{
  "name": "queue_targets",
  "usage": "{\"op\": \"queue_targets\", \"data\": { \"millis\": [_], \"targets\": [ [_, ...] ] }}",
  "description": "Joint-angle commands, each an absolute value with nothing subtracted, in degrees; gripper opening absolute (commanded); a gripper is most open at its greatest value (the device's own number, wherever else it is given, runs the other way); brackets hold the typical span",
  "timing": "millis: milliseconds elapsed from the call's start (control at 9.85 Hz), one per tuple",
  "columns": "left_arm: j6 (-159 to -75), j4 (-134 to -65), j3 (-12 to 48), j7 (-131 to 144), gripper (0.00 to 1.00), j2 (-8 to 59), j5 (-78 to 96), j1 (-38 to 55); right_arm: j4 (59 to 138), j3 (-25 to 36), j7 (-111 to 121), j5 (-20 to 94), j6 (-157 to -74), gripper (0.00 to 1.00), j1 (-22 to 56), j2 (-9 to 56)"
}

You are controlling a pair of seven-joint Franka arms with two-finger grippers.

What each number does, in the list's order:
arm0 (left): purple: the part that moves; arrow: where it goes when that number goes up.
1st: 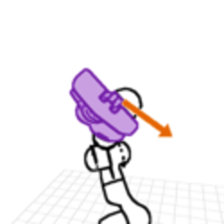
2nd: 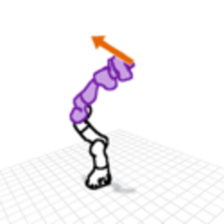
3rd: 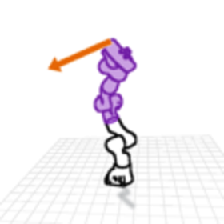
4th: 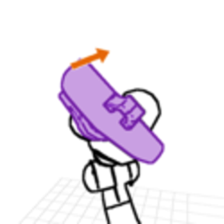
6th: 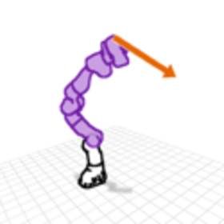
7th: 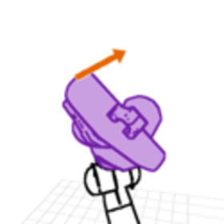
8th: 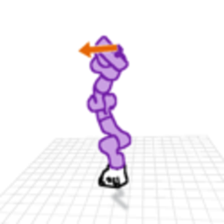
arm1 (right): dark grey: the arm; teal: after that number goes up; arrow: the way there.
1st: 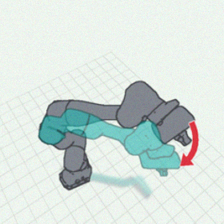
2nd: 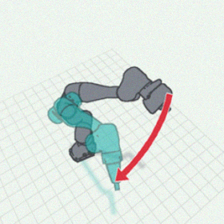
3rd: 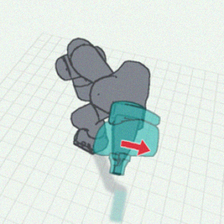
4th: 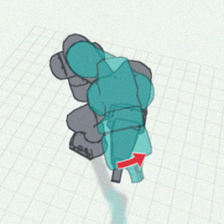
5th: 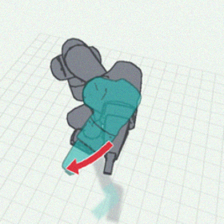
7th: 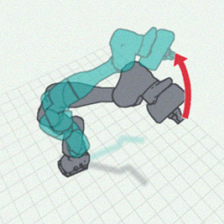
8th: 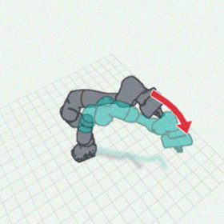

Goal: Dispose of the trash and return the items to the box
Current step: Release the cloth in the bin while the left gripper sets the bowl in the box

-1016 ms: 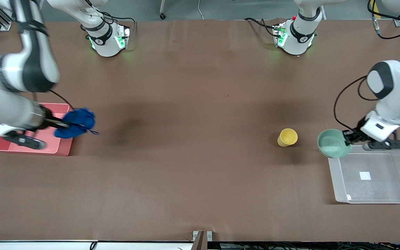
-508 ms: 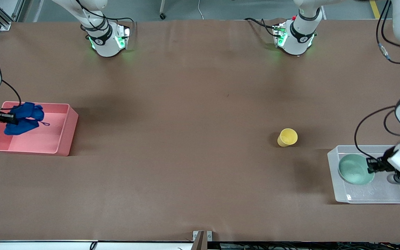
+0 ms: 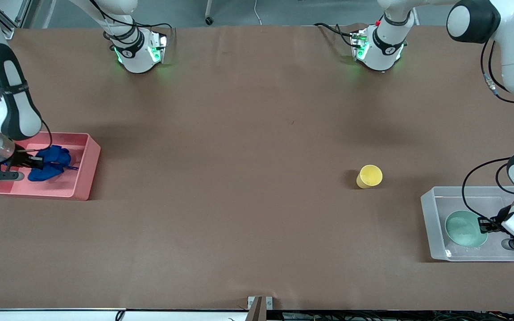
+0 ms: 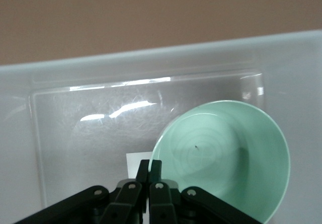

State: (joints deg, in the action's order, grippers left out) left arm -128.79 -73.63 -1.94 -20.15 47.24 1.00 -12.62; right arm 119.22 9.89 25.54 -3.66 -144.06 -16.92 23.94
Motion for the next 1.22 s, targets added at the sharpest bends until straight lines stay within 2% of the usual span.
{"op": "queue_targets", "data": {
  "millis": [0, 102, 305, 406, 609, 812, 1016, 1117],
  "targets": [
    [-129.2, -73.7, -2.0, -20.3, 0.07, 49.0, 0.8, -13.1, 119.6, 9.6, 26.2, -3.4, -143.4, 1.00, -17.1, 22.2],
    [-129.2, -75.3, -1.9, -19.9, 0.19, 48.3, 0.8, -13.4, 119.3, 9.5, 25.1, -3.4, -141.1, 1.00, -16.8, 21.2],
    [-128.6, -76.4, -1.8, -20.4, 0.61, 47.3, 0.7, -13.3, 114.1, 7.7, 10.1, -3.4, -124.5, 1.00, -12.5, 12.6],
    [-128.5, -78.5, -1.8, -20.4, 0.80, 44.6, 0.7, -13.3, 110.1, 4.5, 2.3, -3.4, -117.2, 1.00, -12.0, 9.6],
    [-127.0, -81.7, -0.6, -20.3, 0.90, 37.2, 0.6, -12.8, 98.6, 2.5, -6.6, -3.4, -103.4, 1.00, -7.5, 7.2],
    [-119.9, -83.7, 3.8, -18.6, 0.90, 31.7, 0.7, -12.9, 88.6, 3.0, -6.9, -1.0, -90.6, 1.00, -5.8, 3.5],
    [-119.1, -90.0, 8.5, -12.7, 0.90, 26.7, 0.7, -12.8, 87.7, 4.5, -6.3, -0.2, -84.6, 1.00, -4.7, -2.6],
    [-119.2, -93.5, 10.4, -9.0, 0.90, 24.8, 0.7, -12.8, 87.6, 4.1, -6.3, -0.7, -83.4, 1.00, -4.7, -2.8]
  ]
}}
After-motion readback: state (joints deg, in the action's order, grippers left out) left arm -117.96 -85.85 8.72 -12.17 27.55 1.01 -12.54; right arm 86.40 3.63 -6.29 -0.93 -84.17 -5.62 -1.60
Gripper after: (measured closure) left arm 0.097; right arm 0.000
